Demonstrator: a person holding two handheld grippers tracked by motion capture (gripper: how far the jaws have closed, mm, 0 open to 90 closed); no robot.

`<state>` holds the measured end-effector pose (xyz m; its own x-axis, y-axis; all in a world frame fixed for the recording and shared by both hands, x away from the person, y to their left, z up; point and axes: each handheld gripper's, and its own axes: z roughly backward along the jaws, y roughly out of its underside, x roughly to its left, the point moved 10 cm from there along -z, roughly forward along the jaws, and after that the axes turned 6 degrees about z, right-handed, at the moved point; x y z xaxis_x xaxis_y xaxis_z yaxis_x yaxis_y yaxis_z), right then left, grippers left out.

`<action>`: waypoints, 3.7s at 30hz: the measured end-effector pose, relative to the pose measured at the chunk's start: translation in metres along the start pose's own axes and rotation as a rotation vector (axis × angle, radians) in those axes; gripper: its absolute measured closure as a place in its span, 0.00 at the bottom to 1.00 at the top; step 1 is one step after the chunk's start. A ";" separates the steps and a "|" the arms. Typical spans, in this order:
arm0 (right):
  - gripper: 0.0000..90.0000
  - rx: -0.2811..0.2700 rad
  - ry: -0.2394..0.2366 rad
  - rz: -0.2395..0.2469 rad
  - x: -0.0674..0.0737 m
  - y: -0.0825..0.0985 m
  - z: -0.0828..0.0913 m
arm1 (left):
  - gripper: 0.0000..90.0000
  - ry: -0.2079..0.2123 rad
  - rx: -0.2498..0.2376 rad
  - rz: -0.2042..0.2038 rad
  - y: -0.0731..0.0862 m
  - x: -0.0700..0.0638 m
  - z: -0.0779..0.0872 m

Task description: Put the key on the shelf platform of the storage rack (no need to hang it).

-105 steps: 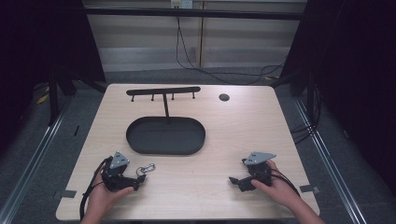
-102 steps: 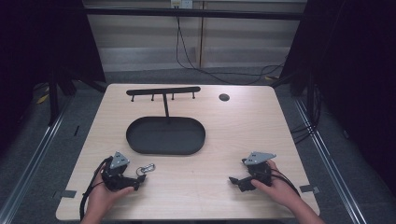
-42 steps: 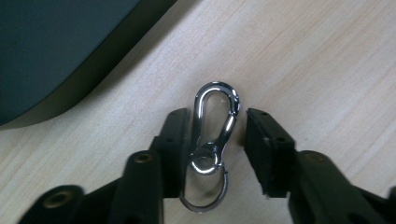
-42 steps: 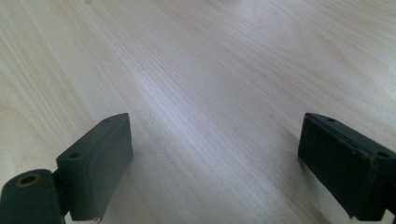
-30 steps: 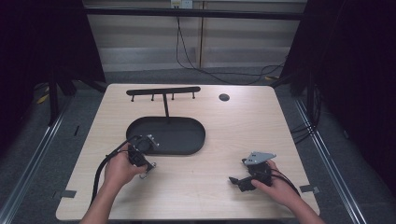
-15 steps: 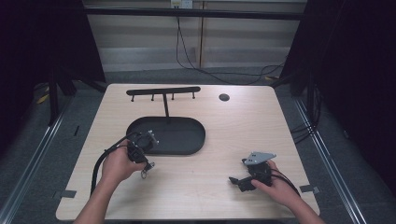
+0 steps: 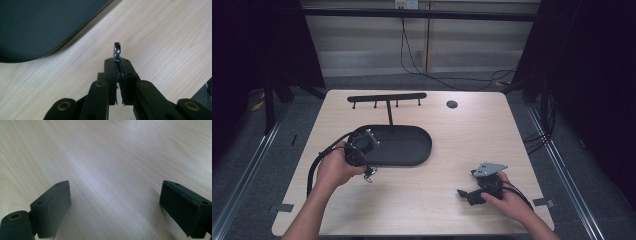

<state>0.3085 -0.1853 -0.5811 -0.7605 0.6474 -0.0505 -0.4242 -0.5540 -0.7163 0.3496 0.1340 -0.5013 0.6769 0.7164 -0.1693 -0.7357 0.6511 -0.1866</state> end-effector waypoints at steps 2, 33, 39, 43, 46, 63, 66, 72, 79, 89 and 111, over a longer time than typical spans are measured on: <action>0.11 0.000 0.000 0.000 0.000 0.000 0.000 | 0.95 -0.001 0.000 -0.002 -0.001 0.000 0.001; 0.11 0.000 0.000 0.000 0.000 0.000 0.000 | 0.95 0.017 -0.033 0.026 -0.022 0.004 0.031; 0.11 0.001 0.000 -0.002 0.000 0.000 0.000 | 0.95 0.011 -0.040 0.033 -0.027 0.005 0.036; 0.11 -0.001 0.001 -0.002 0.000 0.000 0.000 | 0.95 0.013 -0.048 0.042 -0.031 0.006 0.039; 0.11 -0.001 0.000 -0.003 0.000 0.000 0.000 | 0.95 0.016 -0.057 0.050 -0.034 0.007 0.041; 0.11 -0.003 0.001 0.000 0.000 0.000 0.000 | 0.95 0.006 -0.080 0.093 -0.055 0.015 0.040; 0.11 -0.003 0.001 0.000 0.000 0.000 0.000 | 0.95 0.005 -0.080 0.096 -0.057 0.016 0.040; 0.11 -0.003 0.001 0.000 0.000 0.000 0.000 | 0.95 0.005 -0.076 0.105 -0.061 0.018 0.039; 0.11 -0.003 0.001 -0.001 0.000 0.000 0.000 | 0.95 0.005 -0.074 0.110 -0.067 0.017 0.037; 0.11 -0.003 0.001 0.000 0.000 0.000 0.000 | 0.95 -0.001 -0.075 0.121 -0.074 0.020 0.031; 0.11 -0.003 0.001 -0.001 0.000 0.000 0.000 | 0.95 -0.019 -0.121 0.158 -0.091 0.023 0.017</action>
<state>0.3086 -0.1851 -0.5810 -0.7597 0.6483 -0.0507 -0.4231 -0.5520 -0.7186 0.4321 0.0954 -0.4720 0.5520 0.8125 -0.1873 -0.8236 0.4963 -0.2745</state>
